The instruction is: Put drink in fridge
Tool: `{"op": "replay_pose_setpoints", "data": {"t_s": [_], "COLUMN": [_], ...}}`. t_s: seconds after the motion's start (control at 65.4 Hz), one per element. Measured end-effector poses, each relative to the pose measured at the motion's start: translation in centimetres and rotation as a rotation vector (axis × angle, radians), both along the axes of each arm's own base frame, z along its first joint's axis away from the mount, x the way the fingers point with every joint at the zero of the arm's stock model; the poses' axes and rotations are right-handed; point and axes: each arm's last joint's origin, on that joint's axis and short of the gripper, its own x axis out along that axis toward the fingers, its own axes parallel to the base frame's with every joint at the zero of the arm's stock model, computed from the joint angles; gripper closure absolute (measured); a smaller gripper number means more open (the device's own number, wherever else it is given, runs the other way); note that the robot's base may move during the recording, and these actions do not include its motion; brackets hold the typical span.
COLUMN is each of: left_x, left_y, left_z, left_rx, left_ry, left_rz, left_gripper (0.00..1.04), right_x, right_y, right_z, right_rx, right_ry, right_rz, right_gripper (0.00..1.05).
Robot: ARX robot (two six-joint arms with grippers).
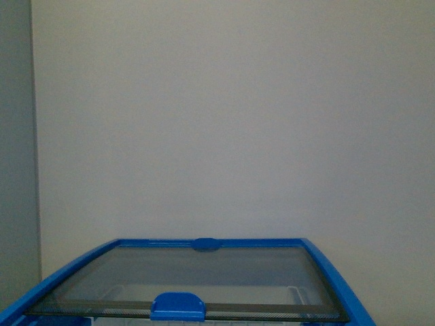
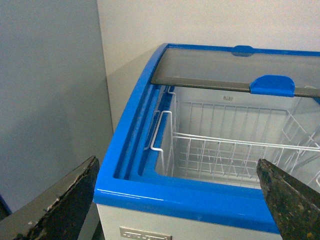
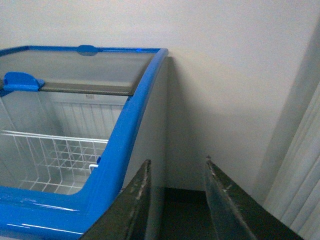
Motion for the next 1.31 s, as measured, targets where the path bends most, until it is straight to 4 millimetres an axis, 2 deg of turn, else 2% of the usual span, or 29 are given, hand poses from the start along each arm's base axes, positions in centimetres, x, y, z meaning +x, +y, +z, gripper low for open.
{"op": "replay_pose_setpoints", "data": {"t_s": [0.168,0.245,0.306,1.314], "left_x": [0.00,0.00,0.00,0.00], "left_y": [0.00,0.00,0.00,0.00], "left_z": [0.00,0.00,0.00,0.00], "left_rx": [0.000,0.000,0.000,0.000], "left_ry": [0.000,0.000,0.000,0.000], "left_rz": [0.000,0.000,0.000,0.000], "left_gripper": [0.08,0.08,0.08,0.08], "right_x": [0.00,0.00,0.00,0.00], "right_y": [0.00,0.00,0.00,0.00], "right_z": [0.00,0.00,0.00,0.00], "right_rx": [0.000,0.000,0.000,0.000], "right_ry": [0.000,0.000,0.000,0.000], "right_rz": [0.000,0.000,0.000,0.000], "right_gripper": [0.29,0.14,0.06,0.07]}}
